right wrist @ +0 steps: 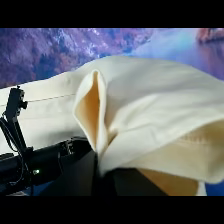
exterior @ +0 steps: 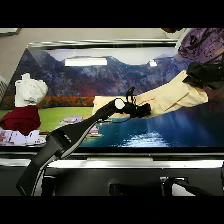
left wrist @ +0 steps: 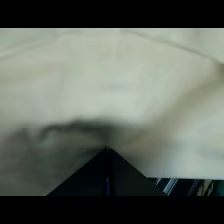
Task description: Fold the clothes and pants, and hang the long-sleeved shirts on hangers.
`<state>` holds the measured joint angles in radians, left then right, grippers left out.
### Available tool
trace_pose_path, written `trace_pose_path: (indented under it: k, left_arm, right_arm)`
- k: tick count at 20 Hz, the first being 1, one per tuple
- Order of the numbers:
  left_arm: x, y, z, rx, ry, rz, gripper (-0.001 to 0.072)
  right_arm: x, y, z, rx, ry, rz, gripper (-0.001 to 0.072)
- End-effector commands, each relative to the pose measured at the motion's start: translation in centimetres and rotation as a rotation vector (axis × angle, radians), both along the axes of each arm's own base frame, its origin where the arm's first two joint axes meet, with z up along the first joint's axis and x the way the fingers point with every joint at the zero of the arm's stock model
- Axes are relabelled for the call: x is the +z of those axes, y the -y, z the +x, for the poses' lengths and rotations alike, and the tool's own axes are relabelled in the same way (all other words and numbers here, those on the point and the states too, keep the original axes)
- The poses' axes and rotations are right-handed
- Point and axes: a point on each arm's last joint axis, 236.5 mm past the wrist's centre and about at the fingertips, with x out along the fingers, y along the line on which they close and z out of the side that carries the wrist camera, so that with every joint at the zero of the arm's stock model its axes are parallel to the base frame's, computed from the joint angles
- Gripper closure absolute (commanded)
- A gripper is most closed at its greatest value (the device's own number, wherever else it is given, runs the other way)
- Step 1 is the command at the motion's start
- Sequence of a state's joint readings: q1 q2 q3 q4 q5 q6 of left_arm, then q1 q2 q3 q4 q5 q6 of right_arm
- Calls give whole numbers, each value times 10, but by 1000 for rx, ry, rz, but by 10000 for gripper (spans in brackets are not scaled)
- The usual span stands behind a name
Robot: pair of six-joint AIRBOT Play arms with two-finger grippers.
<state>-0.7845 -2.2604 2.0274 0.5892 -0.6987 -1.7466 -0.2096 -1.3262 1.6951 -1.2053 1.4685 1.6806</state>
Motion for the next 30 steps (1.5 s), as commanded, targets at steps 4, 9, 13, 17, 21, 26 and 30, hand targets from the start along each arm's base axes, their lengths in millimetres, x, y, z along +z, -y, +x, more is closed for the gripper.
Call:
trace_pose_path:
  k: [4,9,13,17,21,26,30]
  left_arm:
    - [8,-23,13,-11,-55,-7,694]
    - [46,-102,54,-42,25,93,695]
    - [75,-189,91,33,66,248,694]
    - [104,-276,111,92,132,420,694]
    - [145,-360,124,196,188,538,694]
    - [185,-426,136,331,220,535,693]
    - [184,-448,132,349,183,551,693]
  right_arm:
    - [3,-10,2,18,10,24,685]
    - [-3,-63,18,127,30,100,685]
    - [-11,-135,27,224,45,129,685]
    - [-38,-208,26,318,12,160,685]
    - [-71,-267,28,364,-20,187,685]
    - [-110,-304,39,349,-47,228,685]
    - [-132,-318,46,327,-80,282,685]
